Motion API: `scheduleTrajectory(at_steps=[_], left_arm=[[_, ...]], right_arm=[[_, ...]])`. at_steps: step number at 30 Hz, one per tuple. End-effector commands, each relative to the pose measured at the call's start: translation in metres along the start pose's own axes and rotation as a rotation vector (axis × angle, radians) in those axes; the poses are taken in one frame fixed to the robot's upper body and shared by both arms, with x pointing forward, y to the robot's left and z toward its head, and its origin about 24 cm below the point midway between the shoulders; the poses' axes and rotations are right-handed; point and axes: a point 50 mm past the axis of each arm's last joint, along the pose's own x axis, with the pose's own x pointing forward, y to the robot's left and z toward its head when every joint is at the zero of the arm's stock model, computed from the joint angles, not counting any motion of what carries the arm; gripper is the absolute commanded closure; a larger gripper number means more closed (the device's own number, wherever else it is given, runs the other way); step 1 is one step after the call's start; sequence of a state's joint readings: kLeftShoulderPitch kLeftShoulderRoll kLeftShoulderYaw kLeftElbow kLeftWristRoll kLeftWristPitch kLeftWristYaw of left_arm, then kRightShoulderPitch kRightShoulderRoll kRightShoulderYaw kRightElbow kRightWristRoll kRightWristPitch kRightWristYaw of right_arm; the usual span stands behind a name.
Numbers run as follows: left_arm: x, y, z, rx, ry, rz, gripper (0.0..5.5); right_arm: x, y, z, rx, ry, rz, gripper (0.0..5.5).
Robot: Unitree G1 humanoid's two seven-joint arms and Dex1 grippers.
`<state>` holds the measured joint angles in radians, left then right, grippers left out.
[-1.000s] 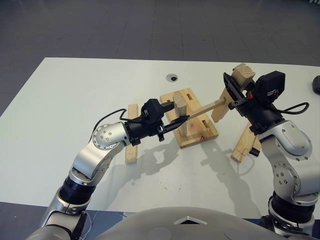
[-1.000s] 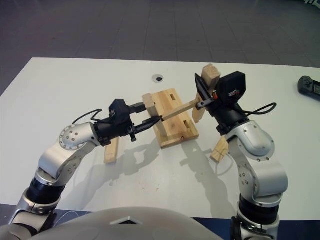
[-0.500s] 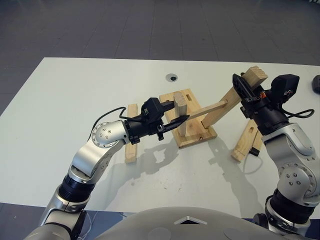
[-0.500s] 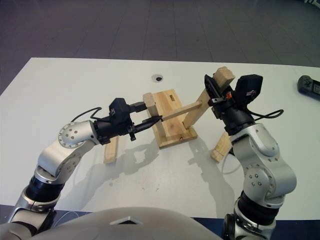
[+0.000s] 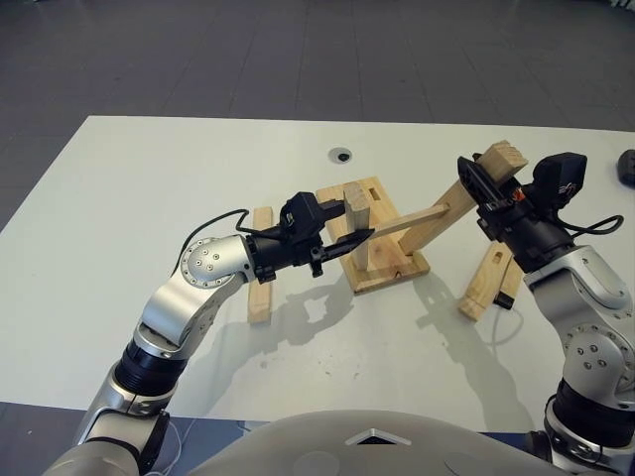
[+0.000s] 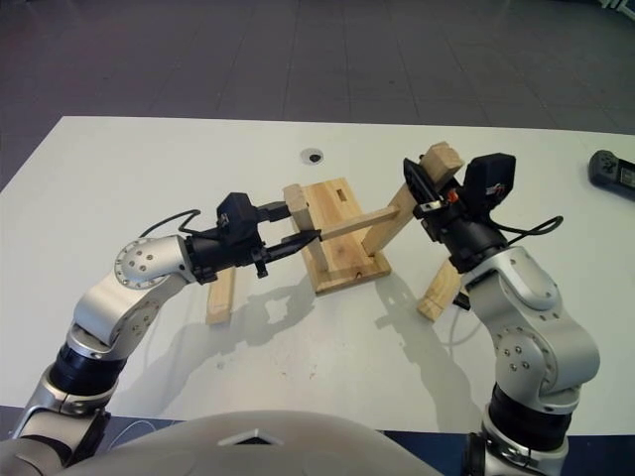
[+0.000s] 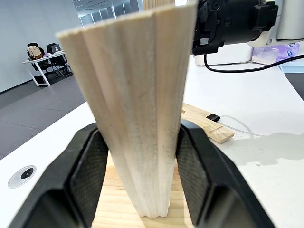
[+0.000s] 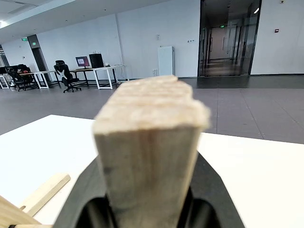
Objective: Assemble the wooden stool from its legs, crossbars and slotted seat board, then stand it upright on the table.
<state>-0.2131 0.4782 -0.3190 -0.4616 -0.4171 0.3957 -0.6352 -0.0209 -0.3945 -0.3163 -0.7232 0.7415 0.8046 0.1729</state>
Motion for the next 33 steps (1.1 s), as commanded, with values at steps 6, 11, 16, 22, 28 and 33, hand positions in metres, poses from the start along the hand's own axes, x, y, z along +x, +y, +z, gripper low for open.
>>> scheduleTrajectory(at_steps=[6, 11, 16, 22, 28, 33], left_arm=[[-0.003, -0.003, -0.035, -0.079, 0.19, -0.012, 3.43], [-0.003, 0.0, -0.036, -0.074, 0.195, -0.011, 3.43], [-0.001, 0.0, -0.037, -0.071, 0.191, -0.012, 3.43], [0.0, -0.001, -0.037, -0.069, 0.188, -0.019, 3.43], [0.001, 0.0, -0.036, -0.058, 0.19, -0.029, 3.43], [0.002, 0.008, -0.034, -0.053, 0.183, -0.005, 3.43]], right_arm=[[-0.003, 0.01, -0.032, 0.123, 0.238, 0.073, 4.47], [-0.006, 0.009, -0.024, 0.078, 0.307, 0.107, 4.47], [-0.005, 0.009, -0.042, 0.068, 0.425, 0.073, 4.47], [-0.005, 0.006, -0.069, 0.081, 0.545, 0.02, 4.46], [-0.014, 0.002, -0.079, 0.069, 0.612, -0.008, 4.44], [0.007, -0.003, -0.036, 0.055, 0.269, -0.025, 4.44]])
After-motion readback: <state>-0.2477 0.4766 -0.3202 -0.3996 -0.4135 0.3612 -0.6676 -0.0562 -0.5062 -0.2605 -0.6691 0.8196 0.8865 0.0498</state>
